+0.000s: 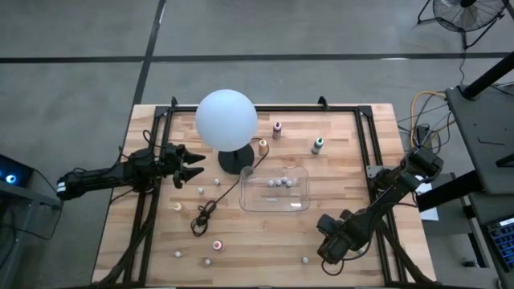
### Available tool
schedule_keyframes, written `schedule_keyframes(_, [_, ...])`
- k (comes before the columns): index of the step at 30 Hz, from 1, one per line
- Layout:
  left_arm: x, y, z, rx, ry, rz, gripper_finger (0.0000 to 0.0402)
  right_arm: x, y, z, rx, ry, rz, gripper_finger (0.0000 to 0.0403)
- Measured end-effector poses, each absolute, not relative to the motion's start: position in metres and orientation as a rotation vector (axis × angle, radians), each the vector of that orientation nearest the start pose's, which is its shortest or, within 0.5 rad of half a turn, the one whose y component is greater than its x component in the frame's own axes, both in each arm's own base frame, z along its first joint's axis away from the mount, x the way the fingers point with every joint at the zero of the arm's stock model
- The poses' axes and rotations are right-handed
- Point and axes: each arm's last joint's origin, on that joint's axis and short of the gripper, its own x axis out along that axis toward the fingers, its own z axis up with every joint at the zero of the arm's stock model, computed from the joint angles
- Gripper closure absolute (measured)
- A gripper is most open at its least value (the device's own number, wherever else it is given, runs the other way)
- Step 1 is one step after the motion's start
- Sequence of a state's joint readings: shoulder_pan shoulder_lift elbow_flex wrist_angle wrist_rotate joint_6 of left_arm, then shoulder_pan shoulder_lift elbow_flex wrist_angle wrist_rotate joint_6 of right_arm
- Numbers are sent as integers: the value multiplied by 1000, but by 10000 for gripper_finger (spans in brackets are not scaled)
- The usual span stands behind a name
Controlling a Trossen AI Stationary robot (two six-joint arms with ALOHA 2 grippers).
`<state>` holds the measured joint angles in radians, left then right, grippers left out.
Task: Pick & Place food coloring
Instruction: Put the small black food coloring bottle into the transparent bin
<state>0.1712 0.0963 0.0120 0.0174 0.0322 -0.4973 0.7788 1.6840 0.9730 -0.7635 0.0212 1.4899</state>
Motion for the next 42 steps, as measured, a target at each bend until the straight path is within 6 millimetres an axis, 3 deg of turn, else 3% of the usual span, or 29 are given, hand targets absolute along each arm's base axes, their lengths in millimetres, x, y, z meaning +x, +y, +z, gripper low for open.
schedule_keyframes(9, [102,17,162,-503,31,153,122,204,201,161,604,1438,-463,328])
schedule_keyframes(15, [102,17,162,-503,30,153,122,207,205,175,572,1446,-440,336])
schedule_keyframes(27, [102,17,162,-503,31,152,122,227,203,231,469,1472,-384,334])
schedule_keyframes(42, [102,17,162,-503,30,153,122,266,169,307,473,1360,-311,335])
